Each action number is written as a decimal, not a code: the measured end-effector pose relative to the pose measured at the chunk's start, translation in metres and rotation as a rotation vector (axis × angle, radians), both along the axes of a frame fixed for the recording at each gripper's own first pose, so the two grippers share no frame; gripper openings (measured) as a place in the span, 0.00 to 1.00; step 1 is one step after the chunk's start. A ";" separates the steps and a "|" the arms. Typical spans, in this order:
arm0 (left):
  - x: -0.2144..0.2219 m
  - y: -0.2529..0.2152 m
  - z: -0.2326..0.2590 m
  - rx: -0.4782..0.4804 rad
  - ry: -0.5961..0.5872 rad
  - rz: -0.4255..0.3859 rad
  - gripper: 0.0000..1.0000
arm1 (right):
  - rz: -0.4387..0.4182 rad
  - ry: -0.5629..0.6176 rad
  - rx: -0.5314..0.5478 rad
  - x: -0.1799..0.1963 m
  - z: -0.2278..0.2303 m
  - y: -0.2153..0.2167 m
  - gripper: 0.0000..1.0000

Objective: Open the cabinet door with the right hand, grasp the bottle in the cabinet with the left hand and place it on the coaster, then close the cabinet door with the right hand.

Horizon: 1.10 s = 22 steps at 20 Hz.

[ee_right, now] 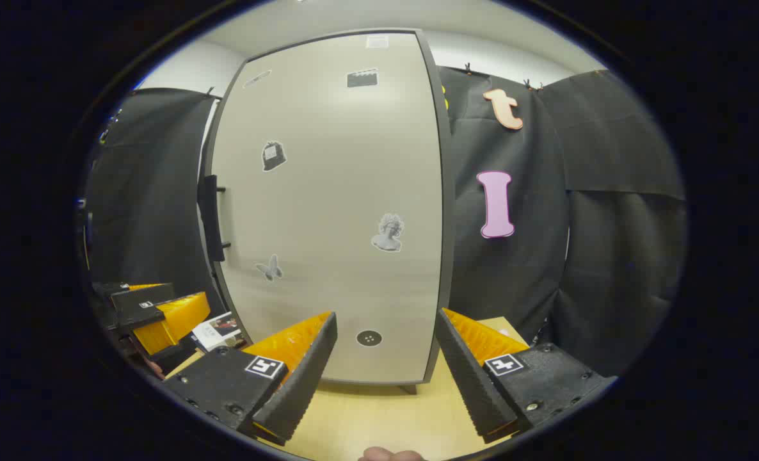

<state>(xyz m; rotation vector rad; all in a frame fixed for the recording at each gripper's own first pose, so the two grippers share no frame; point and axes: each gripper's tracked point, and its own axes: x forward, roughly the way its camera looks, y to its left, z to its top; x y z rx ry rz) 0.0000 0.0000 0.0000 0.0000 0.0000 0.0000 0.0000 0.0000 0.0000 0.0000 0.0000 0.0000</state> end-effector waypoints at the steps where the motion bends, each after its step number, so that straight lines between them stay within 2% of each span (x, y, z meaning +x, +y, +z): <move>1: -0.001 -0.001 0.000 0.001 -0.002 0.001 0.95 | -0.001 -0.002 0.000 0.000 0.000 -0.001 0.99; 8: -0.003 -0.006 0.002 0.012 -0.011 -0.011 0.95 | 0.030 0.001 0.010 -0.003 0.000 0.002 0.99; 22: -0.006 -0.012 0.001 0.025 -0.004 -0.011 0.95 | 0.025 -0.005 0.014 -0.003 0.004 -0.007 0.99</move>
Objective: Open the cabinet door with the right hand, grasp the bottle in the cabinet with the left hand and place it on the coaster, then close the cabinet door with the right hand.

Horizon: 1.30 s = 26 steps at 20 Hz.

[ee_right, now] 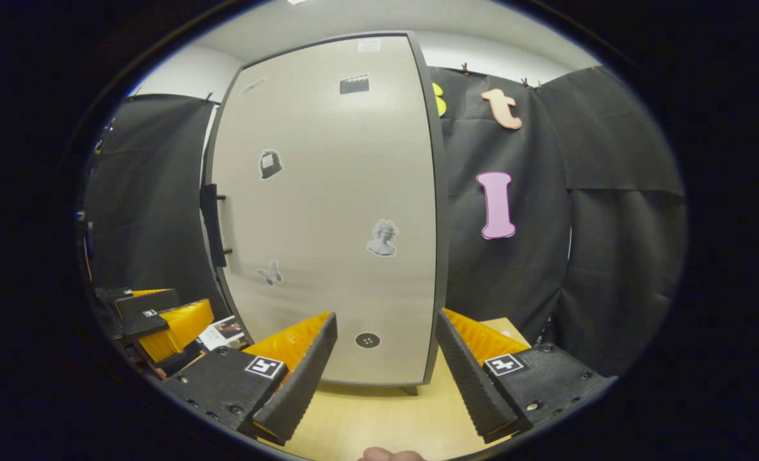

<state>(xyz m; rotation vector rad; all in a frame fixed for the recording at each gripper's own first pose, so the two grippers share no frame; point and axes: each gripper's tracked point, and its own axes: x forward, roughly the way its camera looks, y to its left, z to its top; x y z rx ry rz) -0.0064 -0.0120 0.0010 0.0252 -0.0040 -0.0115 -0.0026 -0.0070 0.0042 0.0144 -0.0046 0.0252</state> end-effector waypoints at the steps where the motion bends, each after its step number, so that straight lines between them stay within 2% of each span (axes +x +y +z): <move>1: 0.000 0.000 0.001 0.003 -0.004 0.000 0.95 | -0.001 0.007 -0.003 0.000 -0.002 -0.001 0.99; 2: 0.000 -0.001 0.001 0.008 -0.007 -0.001 0.95 | 0.000 0.008 -0.004 0.001 -0.002 -0.002 0.94; 3: 0.000 -0.001 0.000 0.011 -0.005 -0.001 0.95 | 0.000 0.005 -0.001 0.001 0.000 -0.003 0.99; 9: -0.008 -0.002 -0.002 0.030 -0.013 -0.011 0.95 | 0.050 -0.005 0.017 0.002 0.008 0.009 0.99; 13: -0.035 0.006 -0.015 0.051 -0.017 -0.025 0.97 | 0.102 -0.019 -0.019 0.011 0.020 0.036 0.99; 17: -0.078 0.026 -0.023 0.052 -0.021 0.004 0.97 | 0.188 -0.038 -0.066 0.026 0.036 0.088 0.99; 19: -0.100 0.032 -0.031 0.044 -0.003 0.010 0.96 | 0.235 -0.048 -0.093 0.035 0.044 0.121 0.95; 20: -0.112 0.037 -0.033 0.038 0.001 0.022 0.96 | 0.265 -0.054 -0.102 0.039 0.048 0.139 0.99; 21: -0.122 0.044 -0.033 0.031 -0.002 0.037 0.96 | 0.292 -0.060 -0.111 0.044 0.050 0.156 0.95; 23: -0.144 0.059 -0.036 0.000 -0.005 0.073 0.96 | 0.325 -0.070 -0.133 0.052 0.056 0.185 0.95; 24: -0.153 0.064 -0.041 -0.012 0.002 0.078 0.96 | 0.342 -0.093 -0.138 0.055 0.062 0.200 0.99; 26: -0.172 0.082 -0.046 -0.015 0.008 0.114 0.96 | 0.376 -0.113 -0.159 0.062 0.065 0.227 0.94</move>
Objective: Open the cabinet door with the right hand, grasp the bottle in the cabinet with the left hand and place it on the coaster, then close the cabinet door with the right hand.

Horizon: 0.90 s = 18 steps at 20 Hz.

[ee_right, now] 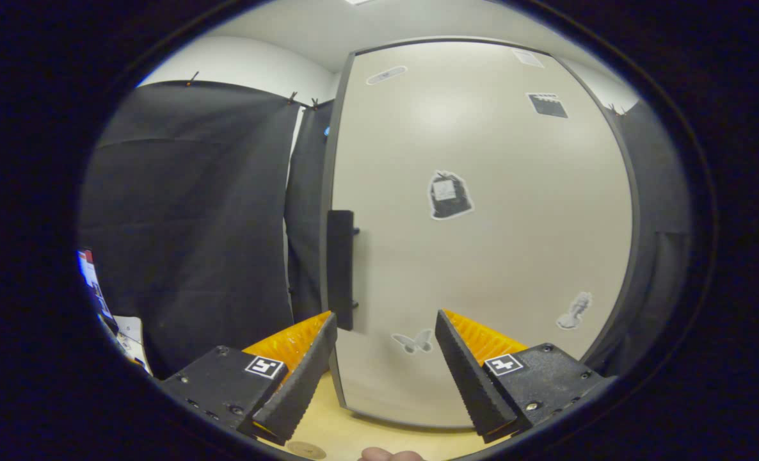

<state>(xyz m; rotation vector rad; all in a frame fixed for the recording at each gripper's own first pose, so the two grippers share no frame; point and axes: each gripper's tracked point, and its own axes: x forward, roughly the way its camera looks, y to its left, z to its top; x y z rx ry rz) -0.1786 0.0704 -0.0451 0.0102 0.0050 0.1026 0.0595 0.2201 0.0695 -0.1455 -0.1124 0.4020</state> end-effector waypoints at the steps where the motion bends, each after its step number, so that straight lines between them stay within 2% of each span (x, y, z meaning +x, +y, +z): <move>1: -0.005 0.009 -0.005 0.003 0.009 0.018 0.96 | 0.012 0.001 -0.011 0.004 -0.001 0.011 0.95; 3: -0.015 0.021 -0.013 0.000 0.029 0.053 0.96 | 0.002 -0.008 -0.010 0.013 0.001 0.022 0.99; 4: -0.018 0.026 -0.015 0.000 0.036 0.068 0.96 | 0.004 -0.009 -0.004 0.017 0.002 0.028 0.95; 5: -0.018 0.031 -0.015 -0.001 0.035 0.082 0.96 | 0.013 0.001 -0.001 0.023 -0.001 0.035 0.99; 7: -0.017 0.033 -0.020 0.001 0.054 0.091 0.96 | -0.010 0.033 -0.008 0.034 -0.007 0.039 0.99; 8: -0.016 0.033 -0.019 0.008 0.056 0.095 0.97 | -0.020 0.043 0.000 0.039 -0.008 0.040 0.94; 9: -0.018 0.032 -0.016 0.016 0.054 0.095 0.97 | -0.017 0.050 0.017 0.043 -0.008 0.042 0.99; 11: -0.016 0.027 -0.016 0.034 0.051 0.079 0.96 | -0.020 0.056 0.028 0.047 -0.007 0.043 0.95; 12: -0.016 0.025 -0.019 0.044 0.060 0.071 0.96 | -0.004 0.056 0.019 0.047 -0.007 0.046 0.98; 13: -0.015 0.023 -0.022 0.052 0.067 0.063 0.96 | 0.010 0.057 0.000 0.048 -0.009 0.051 0.92; 16: -0.018 0.016 -0.022 0.058 0.070 0.053 0.96 | -0.049 0.042 -0.026 0.060 -0.010 0.049 0.36; 18: -0.016 0.016 -0.024 0.054 0.069 0.048 0.96 | -0.047 0.041 -0.042 0.057 -0.009 0.046 0.29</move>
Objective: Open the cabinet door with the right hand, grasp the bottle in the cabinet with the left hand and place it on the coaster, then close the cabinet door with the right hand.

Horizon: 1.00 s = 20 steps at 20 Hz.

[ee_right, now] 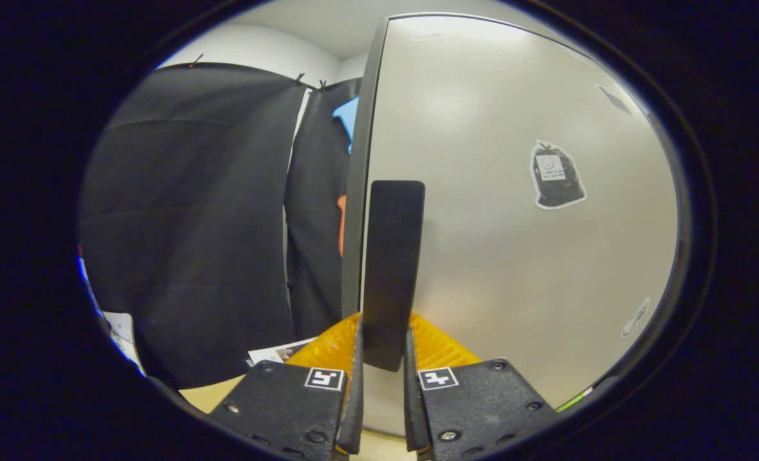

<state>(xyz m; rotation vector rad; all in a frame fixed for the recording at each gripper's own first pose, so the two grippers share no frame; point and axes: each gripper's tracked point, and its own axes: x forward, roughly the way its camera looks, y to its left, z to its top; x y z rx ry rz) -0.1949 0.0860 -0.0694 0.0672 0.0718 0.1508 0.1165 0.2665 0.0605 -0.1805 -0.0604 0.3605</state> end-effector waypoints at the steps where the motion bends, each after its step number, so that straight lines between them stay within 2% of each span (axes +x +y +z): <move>1: 0.001 -0.001 -0.001 -0.005 0.001 -0.003 0.96 | 0.006 0.000 -0.009 0.001 -0.001 0.000 0.25; 8: 0.005 0.012 -0.003 -0.033 -0.010 0.016 0.96 | 0.031 0.032 0.000 -0.010 -0.003 -0.001 0.16; 13: 0.003 0.035 -0.002 -0.018 -0.013 0.051 0.97 | 0.053 0.054 0.030 -0.034 -0.004 -0.001 0.15; 20: 0.006 0.034 0.000 -0.028 0.001 0.015 0.96 | 0.089 0.062 0.033 -0.061 -0.006 -0.010 0.15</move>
